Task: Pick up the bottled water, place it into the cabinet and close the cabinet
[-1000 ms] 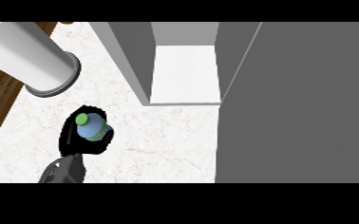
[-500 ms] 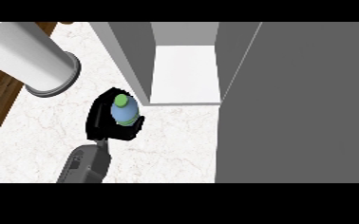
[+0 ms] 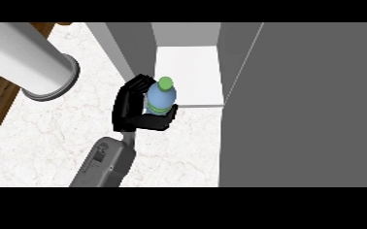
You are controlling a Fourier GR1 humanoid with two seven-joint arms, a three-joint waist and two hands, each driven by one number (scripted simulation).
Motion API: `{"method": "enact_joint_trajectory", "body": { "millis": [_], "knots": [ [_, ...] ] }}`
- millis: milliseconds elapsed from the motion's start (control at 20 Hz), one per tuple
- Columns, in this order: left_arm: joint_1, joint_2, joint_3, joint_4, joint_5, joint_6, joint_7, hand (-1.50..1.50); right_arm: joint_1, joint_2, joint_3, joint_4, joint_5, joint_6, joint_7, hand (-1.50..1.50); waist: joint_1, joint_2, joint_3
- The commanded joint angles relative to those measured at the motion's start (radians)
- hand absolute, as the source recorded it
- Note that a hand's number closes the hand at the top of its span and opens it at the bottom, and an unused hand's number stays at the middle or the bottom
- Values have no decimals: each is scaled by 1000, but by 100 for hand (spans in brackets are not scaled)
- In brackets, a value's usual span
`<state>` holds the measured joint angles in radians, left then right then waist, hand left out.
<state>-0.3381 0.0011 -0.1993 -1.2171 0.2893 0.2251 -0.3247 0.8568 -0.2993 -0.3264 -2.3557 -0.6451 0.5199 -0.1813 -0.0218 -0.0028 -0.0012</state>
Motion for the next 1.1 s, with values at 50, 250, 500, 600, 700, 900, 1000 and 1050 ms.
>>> {"method": "enact_joint_trajectory", "body": {
  "millis": [50, 250, 500, 600, 700, 900, 1000, 1050],
  "knots": [
    [-97, -1, -72, 31, -36, 180, 41, 150, 63, -3, -52, -200, -124, -36, 56, -150, -8, 2, 0],
    [-183, -1, -72, 138, -38, 238, 80, 150, 66, 15, -33, -161, -105, 3, 38, -150, -10, 3, 0],
    [-263, 9, -57, 211, -61, 278, 140, 150, 40, -36, -39, -162, -177, -26, 71, -150, -9, 7, -1],
    [-339, -1, -69, 247, -40, 348, 169, 150, 48, -20, -39, -109, -148, 5, 31, -150, -32, 8, 0],
    [-299, -1, -59, 275, -32, 310, 122, 150, 52, 4, -5, -151, -121, -5, 29, -150, -32, 10, -1],
    [-345, -1, -59, 295, -9, 345, 119, 150, 9, -23, -3, -114, -133, -29, 40, -150, -33, 15, -1],
    [-342, -1, -56, 308, -9, 349, 130, 150, 19, -33, -12, -96, -145, -7, 31, -150, -39, 14, -1],
    [-374, 14, -39, 325, -31, 376, 130, 150, 9, -33, -5, -94, -145, -9, 23, -150, -49, 18, -1]
  ]
}}
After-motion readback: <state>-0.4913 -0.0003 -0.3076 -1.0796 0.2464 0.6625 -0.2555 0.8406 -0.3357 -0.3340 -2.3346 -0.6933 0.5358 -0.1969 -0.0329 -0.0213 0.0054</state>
